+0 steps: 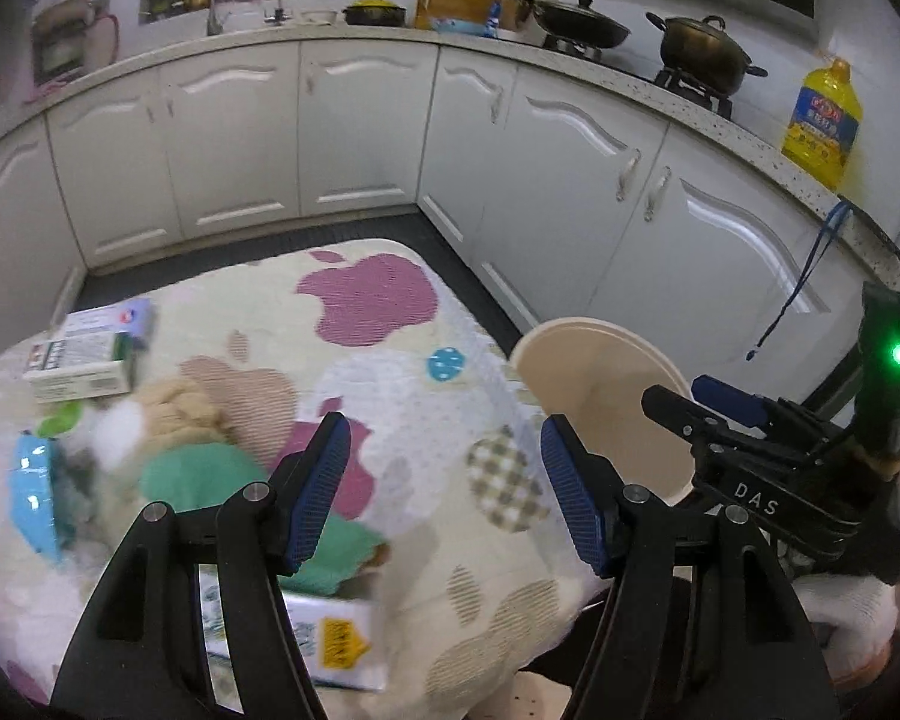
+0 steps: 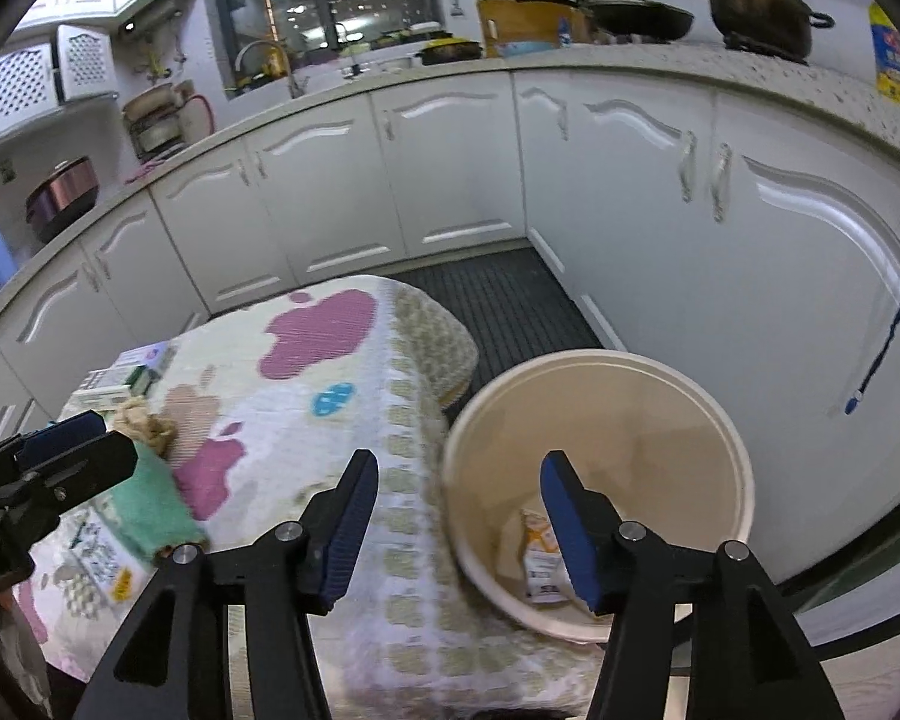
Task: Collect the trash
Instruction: 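Return both tools to the table above the blue pack and green towel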
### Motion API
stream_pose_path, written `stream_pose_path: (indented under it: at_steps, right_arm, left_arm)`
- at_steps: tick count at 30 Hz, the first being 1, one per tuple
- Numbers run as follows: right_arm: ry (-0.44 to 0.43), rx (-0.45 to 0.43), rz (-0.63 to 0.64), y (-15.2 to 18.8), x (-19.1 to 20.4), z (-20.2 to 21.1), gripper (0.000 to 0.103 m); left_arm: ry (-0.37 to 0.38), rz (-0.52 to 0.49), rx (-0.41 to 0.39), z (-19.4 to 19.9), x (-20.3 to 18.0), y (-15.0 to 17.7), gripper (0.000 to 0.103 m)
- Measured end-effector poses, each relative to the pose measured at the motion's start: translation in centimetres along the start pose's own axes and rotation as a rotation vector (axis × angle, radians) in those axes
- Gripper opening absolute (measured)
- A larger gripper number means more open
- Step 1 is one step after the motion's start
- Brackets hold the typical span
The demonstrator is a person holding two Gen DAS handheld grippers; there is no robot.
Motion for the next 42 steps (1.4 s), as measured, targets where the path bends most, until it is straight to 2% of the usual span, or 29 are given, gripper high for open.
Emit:
stream_pose_path:
  at_steps: [15,24,33,42]
  right_arm:
    - [-0.094,-0.018,0.078,0.1,7.1,1.5,0.061]
    - [-0.178,-0.004,0.127,0.2,10.7,1.3,0.066]
    - [-0.327,0.078,0.161,0.7,15.0,-0.9,0.066]
    - [-0.384,0.185,0.255,1.5,19.4,-5.1,0.066]
  left_arm:
    - [-0.054,0.087,-0.042,4.4,6.0,1.8,0.065]
    - [-0.055,0.191,-0.046,7.3,12.4,3.2,0.065]
    - [-0.079,0.364,-0.028,9.1,20.8,5.5,0.065]
    - [-0.066,0.404,-0.01,8.5,24.0,6.8,0.065]
Point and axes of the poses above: each gripper's, at about its wrist camera, not at the fingertips, and z roughly against the way its jaws point, x to its left, y to its underside, the point moved 3 cm from there along -z, roughly the way its jaws point
